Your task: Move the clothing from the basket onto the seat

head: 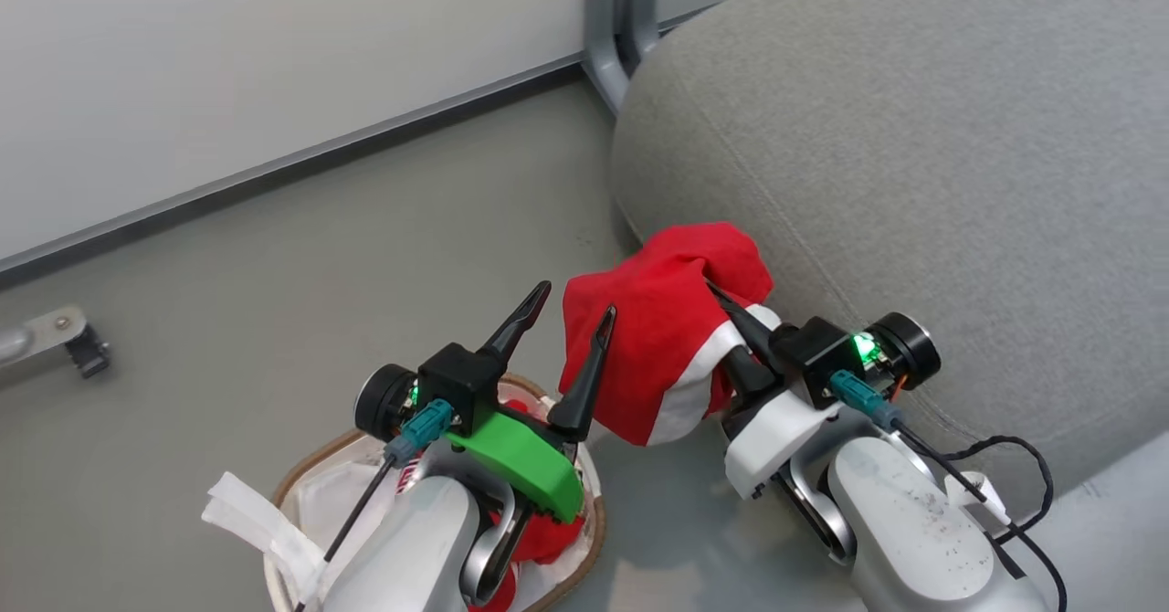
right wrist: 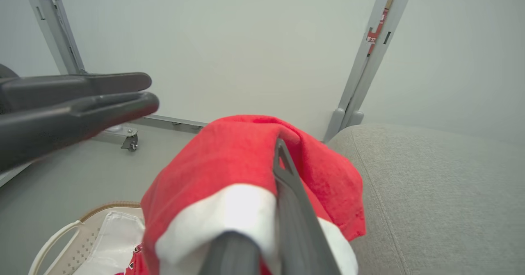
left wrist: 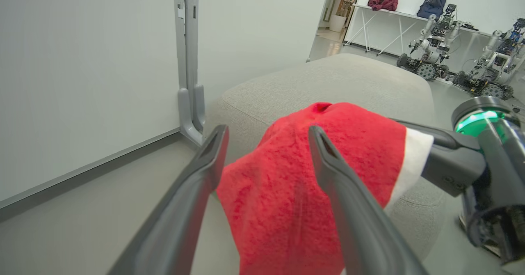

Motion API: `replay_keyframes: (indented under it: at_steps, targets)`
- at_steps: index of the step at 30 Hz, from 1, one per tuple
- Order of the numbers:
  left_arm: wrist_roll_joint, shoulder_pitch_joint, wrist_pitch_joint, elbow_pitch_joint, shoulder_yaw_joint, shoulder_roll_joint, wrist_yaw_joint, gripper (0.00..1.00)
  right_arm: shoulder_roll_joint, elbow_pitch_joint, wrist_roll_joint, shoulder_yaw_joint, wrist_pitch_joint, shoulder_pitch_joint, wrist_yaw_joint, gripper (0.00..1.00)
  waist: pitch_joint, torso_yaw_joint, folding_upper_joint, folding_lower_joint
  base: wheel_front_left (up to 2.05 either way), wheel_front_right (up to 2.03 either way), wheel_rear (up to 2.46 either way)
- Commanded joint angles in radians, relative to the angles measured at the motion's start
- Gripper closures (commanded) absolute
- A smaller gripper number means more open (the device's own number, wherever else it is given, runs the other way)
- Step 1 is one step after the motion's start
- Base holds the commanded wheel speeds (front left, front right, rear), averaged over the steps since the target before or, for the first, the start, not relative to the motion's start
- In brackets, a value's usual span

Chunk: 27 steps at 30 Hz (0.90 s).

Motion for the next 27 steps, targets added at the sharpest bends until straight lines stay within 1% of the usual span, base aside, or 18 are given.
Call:
replay_keyframes:
  at_steps: [1,6,13,16,18,22,27]
  targets:
    - [0.011,-0.001,-0.001,0.005,0.001,0.005,-0.004,0.00,-0.002,-0.007,0.000,-0.006,-0.002,0.002,-0.001,1.00,0.053,-0.125,-0.0001,0.0001,0.00,0.00,0.00]
    - [0.025,-0.016,-0.001,0.018,-0.008,0.009,-0.004,0.00,-0.001,-0.014,-0.002,-0.023,-0.002,-0.010,-0.001,1.00,0.081,-0.175,-0.0001,0.0001,0.00,0.00,0.00]
    - [0.034,-0.038,-0.001,0.026,-0.016,0.024,-0.004,0.00,-0.002,-0.004,-0.039,-0.081,-0.002,-0.069,-0.001,1.00,0.142,-0.187,-0.0001,0.0001,0.00,0.00,0.00]
    - [0.044,-0.048,-0.001,0.030,-0.012,0.033,-0.004,0.00,-0.014,0.000,-0.055,-0.122,-0.002,-0.122,-0.001,1.00,0.177,-0.174,-0.0001,0.0001,0.00,0.00,0.00]
    - [0.049,-0.059,-0.001,0.034,-0.017,0.038,-0.004,0.00,-0.033,0.005,-0.064,-0.152,-0.002,-0.166,-0.001,1.00,0.207,-0.158,-0.0001,0.0001,0.00,0.00,0.00]
    - [0.057,-0.078,-0.001,0.043,-0.027,0.063,-0.004,0.00,-0.077,0.024,-0.083,-0.225,-0.002,-0.270,-0.001,1.00,0.267,-0.123,-0.0001,0.0001,0.00,0.00,0.00]
    - [0.058,-0.102,-0.001,0.050,-0.043,0.096,-0.004,0.00,-0.144,0.083,-0.121,-0.327,-0.002,-0.399,-0.001,1.00,0.336,-0.075,-0.0001,0.0001,0.00,0.00,0.00]
